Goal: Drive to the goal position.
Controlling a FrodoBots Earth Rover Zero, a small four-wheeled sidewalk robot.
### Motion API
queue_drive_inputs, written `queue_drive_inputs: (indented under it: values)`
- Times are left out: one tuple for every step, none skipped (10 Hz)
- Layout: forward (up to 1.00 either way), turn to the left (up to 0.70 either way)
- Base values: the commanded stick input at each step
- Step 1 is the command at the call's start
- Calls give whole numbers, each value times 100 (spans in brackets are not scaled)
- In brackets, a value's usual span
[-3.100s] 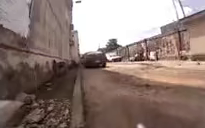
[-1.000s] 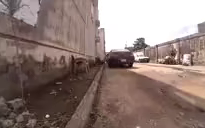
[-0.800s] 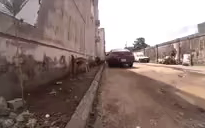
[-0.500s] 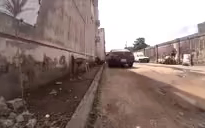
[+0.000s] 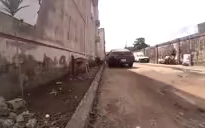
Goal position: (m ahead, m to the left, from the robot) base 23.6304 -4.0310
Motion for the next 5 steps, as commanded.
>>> queue_drive_inputs:
  values:
    - [85,-19]
    - [69,-28]
    - [28,-12]
    - [8,-51]
    - [0,-85]
